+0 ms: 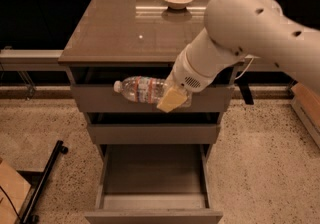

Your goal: Place water bottle into bottom drawer

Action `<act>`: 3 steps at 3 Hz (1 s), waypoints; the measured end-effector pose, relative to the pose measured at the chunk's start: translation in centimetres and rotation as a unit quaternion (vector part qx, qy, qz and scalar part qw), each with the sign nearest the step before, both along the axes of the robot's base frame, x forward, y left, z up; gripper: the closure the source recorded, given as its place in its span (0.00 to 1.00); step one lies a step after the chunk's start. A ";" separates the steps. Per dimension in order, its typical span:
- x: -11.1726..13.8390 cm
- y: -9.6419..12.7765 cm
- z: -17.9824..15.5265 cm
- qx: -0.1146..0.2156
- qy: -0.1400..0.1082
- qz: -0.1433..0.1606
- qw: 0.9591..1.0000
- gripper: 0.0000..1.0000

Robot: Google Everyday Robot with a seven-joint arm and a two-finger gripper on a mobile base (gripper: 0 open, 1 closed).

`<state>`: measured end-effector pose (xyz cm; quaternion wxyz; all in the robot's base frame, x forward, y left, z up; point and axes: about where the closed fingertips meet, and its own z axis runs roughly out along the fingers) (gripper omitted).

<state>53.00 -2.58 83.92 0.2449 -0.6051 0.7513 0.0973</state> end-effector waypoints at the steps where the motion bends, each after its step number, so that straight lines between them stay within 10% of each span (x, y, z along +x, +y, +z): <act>1: 0.8 1.4 -6.4 0.022 0.016 -0.029 0.999 1.00; 2: 4.0 3.6 -13.1 0.057 0.018 -0.048 0.997 1.00; 3: 3.9 3.7 -12.8 0.056 0.016 -0.047 0.997 1.00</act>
Offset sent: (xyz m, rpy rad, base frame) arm 0.0720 0.0567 -0.1997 0.1785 0.0458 -0.1352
